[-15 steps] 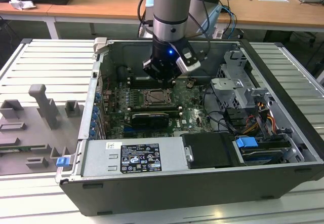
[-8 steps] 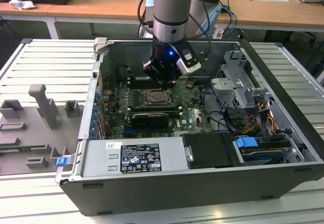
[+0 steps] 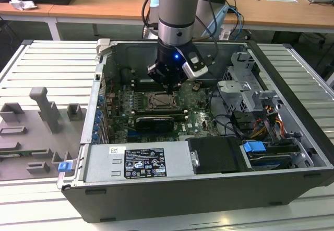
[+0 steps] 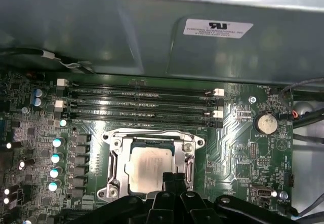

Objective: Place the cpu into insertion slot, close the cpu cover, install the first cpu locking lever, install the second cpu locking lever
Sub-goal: 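Install the second cpu locking lever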

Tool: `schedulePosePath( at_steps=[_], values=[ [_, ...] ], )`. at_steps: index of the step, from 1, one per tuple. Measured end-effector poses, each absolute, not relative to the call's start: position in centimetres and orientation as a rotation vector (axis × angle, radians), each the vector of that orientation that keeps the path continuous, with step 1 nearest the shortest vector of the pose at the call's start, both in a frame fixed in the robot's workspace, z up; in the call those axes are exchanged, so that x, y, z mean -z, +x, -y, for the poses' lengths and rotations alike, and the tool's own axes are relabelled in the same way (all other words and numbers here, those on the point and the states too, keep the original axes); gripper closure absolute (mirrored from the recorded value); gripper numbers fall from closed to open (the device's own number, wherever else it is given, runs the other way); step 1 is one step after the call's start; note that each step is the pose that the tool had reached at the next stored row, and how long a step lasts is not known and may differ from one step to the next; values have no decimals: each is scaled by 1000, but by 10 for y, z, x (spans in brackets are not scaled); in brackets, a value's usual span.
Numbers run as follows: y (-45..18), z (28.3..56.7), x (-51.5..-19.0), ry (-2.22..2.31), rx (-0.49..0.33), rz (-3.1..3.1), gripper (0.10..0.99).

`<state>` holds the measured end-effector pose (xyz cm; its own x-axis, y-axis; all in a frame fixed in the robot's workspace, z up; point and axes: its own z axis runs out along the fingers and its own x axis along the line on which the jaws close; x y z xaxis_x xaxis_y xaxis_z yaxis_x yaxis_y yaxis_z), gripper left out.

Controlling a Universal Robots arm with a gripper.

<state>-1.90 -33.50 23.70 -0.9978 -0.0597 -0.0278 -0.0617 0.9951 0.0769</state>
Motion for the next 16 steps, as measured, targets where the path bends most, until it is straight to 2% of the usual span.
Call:
schedulePosePath(
  at_steps=[16],
  values=[
    [-19,344,-245,-95,-121,-3112,980]
  ],
)
